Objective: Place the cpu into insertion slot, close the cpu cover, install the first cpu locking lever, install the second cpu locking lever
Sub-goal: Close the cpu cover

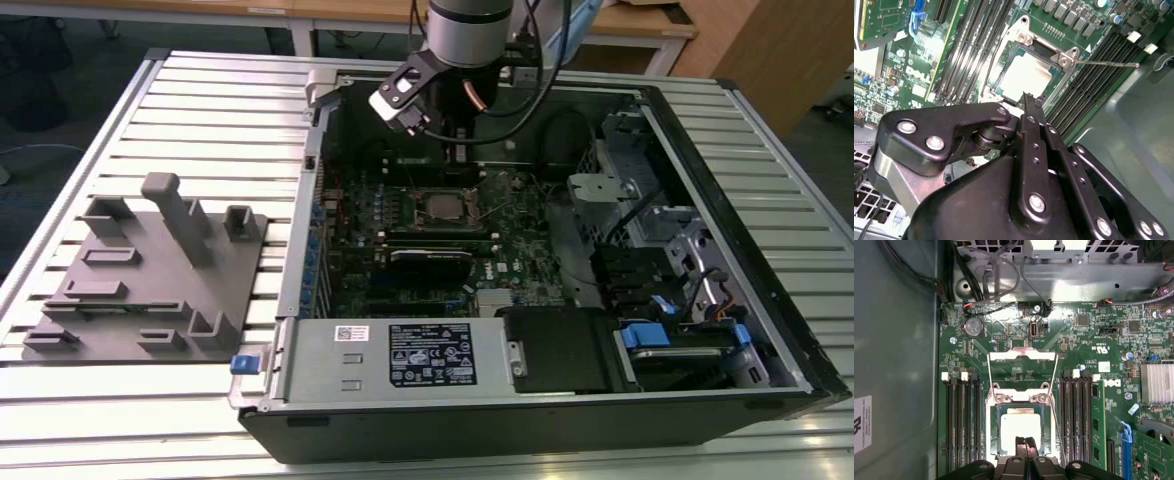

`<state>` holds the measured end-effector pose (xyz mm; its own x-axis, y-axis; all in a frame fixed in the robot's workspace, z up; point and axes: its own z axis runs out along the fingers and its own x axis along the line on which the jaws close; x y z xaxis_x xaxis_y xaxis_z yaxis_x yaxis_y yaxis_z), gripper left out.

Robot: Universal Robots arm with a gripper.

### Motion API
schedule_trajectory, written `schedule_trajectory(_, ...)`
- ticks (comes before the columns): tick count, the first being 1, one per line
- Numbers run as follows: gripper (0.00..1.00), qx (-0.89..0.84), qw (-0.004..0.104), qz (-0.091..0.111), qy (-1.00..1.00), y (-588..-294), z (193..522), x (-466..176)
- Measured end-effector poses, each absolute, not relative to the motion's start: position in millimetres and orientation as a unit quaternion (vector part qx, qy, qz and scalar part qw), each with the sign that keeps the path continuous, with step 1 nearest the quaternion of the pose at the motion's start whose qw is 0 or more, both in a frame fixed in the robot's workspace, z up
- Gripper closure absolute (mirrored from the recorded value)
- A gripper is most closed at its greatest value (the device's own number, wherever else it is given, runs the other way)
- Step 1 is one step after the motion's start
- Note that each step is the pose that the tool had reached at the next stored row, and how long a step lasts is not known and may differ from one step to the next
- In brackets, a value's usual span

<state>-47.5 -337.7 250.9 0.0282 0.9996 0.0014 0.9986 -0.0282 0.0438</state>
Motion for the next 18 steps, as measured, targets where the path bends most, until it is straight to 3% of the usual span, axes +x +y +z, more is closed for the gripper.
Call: schedule_trajectory(18, 0.9, 0.717, 0.015, 0.016, 0.697, -337.3, 250.7, -39.4)
